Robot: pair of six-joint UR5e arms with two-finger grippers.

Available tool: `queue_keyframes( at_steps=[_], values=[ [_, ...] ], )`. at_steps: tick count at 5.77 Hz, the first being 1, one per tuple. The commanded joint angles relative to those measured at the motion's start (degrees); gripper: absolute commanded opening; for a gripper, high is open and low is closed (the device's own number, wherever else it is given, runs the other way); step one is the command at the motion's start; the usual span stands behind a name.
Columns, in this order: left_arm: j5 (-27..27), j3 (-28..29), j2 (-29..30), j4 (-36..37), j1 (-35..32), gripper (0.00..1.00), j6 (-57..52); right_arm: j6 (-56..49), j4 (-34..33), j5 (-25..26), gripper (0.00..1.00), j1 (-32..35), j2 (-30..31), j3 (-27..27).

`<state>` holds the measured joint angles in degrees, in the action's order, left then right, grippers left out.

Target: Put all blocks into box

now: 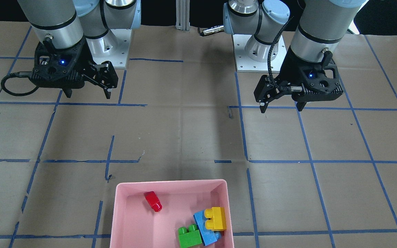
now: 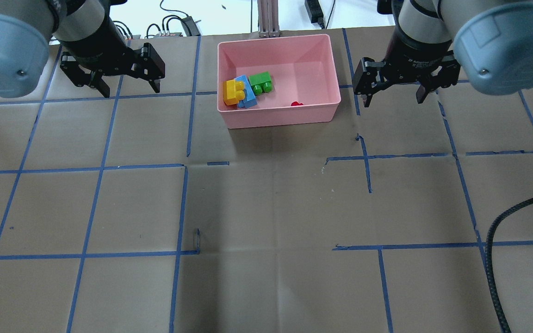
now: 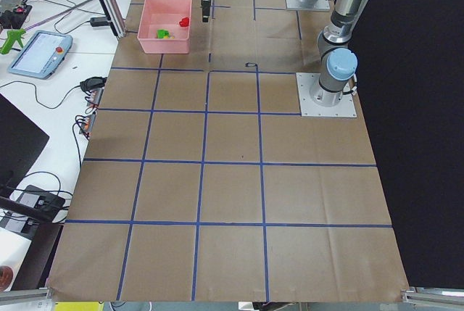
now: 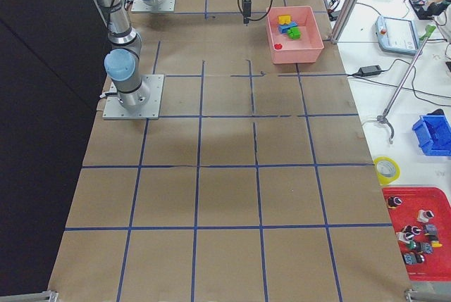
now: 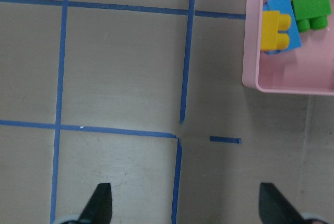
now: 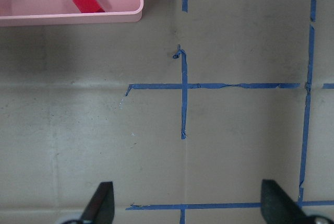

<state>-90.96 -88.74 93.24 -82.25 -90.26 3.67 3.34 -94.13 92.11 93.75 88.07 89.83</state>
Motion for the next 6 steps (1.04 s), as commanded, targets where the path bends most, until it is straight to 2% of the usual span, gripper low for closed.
queue_keyframes(
  at_steps=[1, 6],
  values=[
    [0.08, -0.30, -0.87, -0.01, -0.18, 0.99, -0.42, 0.00, 0.00, 0.00, 1.00, -0.06, 0.00, -0.09],
    [0.96, 0.40, 0.00, 0.17, 0.08, 0.99, -1.56, 0.00, 0.09, 0.00, 1.00, -0.06, -0.61, -1.31]
  ],
)
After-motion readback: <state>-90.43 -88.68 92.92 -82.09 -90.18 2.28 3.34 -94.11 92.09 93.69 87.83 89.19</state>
